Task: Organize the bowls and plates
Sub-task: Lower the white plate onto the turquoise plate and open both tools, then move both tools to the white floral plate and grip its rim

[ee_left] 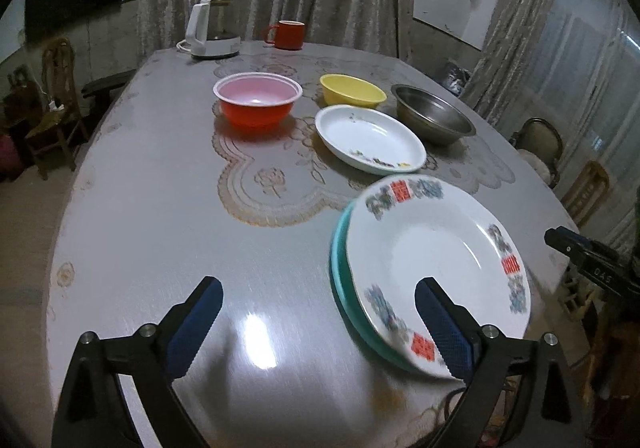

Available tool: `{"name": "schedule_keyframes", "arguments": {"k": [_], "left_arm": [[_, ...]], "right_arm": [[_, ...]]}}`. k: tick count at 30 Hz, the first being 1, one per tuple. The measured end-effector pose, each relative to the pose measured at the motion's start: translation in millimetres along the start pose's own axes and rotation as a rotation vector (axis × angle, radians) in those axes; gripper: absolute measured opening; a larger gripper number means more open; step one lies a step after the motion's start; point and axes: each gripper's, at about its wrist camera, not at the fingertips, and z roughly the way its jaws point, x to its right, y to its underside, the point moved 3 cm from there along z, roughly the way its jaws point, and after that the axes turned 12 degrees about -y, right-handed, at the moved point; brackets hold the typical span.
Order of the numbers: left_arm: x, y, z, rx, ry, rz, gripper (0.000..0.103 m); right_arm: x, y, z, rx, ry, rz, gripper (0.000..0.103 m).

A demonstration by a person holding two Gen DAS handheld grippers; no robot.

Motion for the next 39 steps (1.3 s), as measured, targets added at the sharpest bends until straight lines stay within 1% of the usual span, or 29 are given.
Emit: {"name": "schedule_keyframes", "arguments": {"k": [1, 4, 8, 11, 14, 15, 17, 18, 20, 23, 25, 28, 31, 33, 36, 39], "left_arm": [[0, -4, 1, 0.002, -0.004, 0.001, 0.098], [1, -18, 8, -0.001, -0.026, 0.005, 0.098], [8, -33, 20, -0.019, -0.042, 0.021, 0.098], [14, -43, 29, -0.023, -0.055, 0.041, 0.098], [20, -52, 40, -0.034, -0.064, 0.047, 0.098], [21, -56, 44, -0.034, -0.058, 0.046, 0.098], [24, -62, 54, -0.041, -0.062, 0.039, 0.098], [24, -64, 57, -0.045, -0.059, 0.037, 0.098], [24, -69, 63, -0.047, -0.055, 0.029, 0.098], [25, -77, 69, -0.047, -0.026, 0.016, 0.098], [27, -81, 73, -0.049, 0.003, 0.014, 0.098], [29, -89, 80, -0.056, 0.018, 0.016, 0.098], [31, -98, 90, -0.058, 0.042, 0.010, 0.093], [33, -103, 99, -0.072, 0.054, 0.013, 0.084], [37, -108, 111, -0.086, 0.064, 0.022, 0.081], [38, -111, 122, -0.102, 0.061, 0.015, 0.080]], "right_arm": [[3, -5, 3, -0.006, 0.021, -0.023, 0.041], [7, -18, 10, -0.006, 0.068, -0.101, 0.046], [18, -36, 23, -0.003, 0.172, -0.214, 0.046], [37, -48, 31, -0.003, 0.263, -0.281, 0.047], [56, -57, 36, -0.018, 0.314, -0.302, 0.047], [62, -61, 38, -0.021, 0.313, -0.294, 0.047], [69, -66, 39, -0.020, 0.208, -0.234, 0.047], [70, -68, 40, -0.017, 0.132, -0.188, 0.047], [69, -70, 46, -0.019, 0.008, -0.107, 0.047], [59, -72, 58, -0.046, -0.120, -0.047, 0.047], [52, -73, 66, -0.065, -0.170, -0.033, 0.047], [43, -77, 77, -0.093, -0.211, -0.033, 0.047], [36, -81, 88, -0.119, -0.280, -0.008, 0.047], [32, -85, 98, -0.133, -0.317, -0.005, 0.047], [26, -91, 115, -0.169, -0.372, 0.008, 0.047], [22, -96, 129, -0.200, -0.392, 0.018, 0.044]]}}
